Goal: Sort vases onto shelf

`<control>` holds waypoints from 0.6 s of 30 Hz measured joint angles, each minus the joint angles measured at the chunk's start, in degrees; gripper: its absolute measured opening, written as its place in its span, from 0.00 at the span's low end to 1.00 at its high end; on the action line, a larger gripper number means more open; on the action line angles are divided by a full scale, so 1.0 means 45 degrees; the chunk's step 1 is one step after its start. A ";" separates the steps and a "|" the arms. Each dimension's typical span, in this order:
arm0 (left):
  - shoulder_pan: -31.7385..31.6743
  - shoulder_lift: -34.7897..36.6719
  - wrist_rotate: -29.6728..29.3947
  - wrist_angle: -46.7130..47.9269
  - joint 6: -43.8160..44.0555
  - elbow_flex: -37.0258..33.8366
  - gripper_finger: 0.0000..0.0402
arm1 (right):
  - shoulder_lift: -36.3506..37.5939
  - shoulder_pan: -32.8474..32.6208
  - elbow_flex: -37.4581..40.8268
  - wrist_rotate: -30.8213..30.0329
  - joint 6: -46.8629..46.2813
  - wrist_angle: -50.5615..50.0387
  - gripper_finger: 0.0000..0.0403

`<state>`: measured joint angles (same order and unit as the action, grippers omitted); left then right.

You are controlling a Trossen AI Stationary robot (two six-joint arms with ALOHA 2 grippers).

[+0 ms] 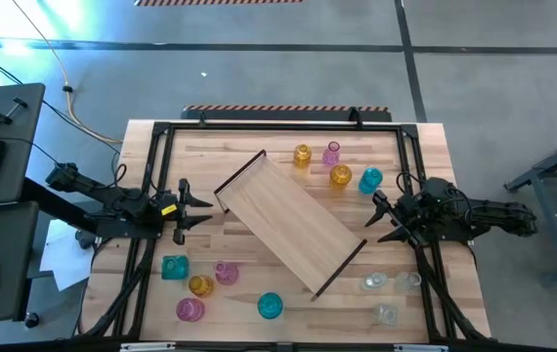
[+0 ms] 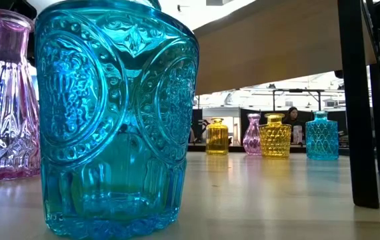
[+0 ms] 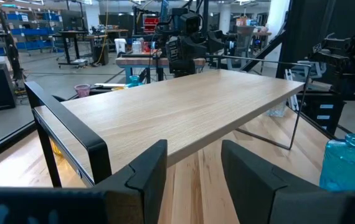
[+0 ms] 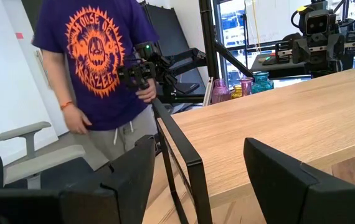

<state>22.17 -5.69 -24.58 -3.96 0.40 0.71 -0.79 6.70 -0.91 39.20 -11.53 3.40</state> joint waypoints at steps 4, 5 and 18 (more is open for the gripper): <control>-0.0008 -0.0001 -0.0001 -0.0173 0.0000 0.0005 0.35 | 0.0001 0.0000 -0.0005 0.0001 0.0000 0.0002 0.57; -0.0004 0.0003 -0.0003 -0.0206 0.0023 0.0003 0.35 | 0.0004 0.0000 -0.0005 0.0001 0.0000 0.0002 0.57; -0.0014 -0.0002 -0.2665 -0.2566 -0.0330 0.2371 0.35 | 0.0002 0.0000 -0.0003 0.0004 0.0000 0.0000 0.57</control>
<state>22.11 -5.70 -36.57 -15.51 -1.08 11.38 -0.79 6.70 -0.92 39.22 -11.53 3.40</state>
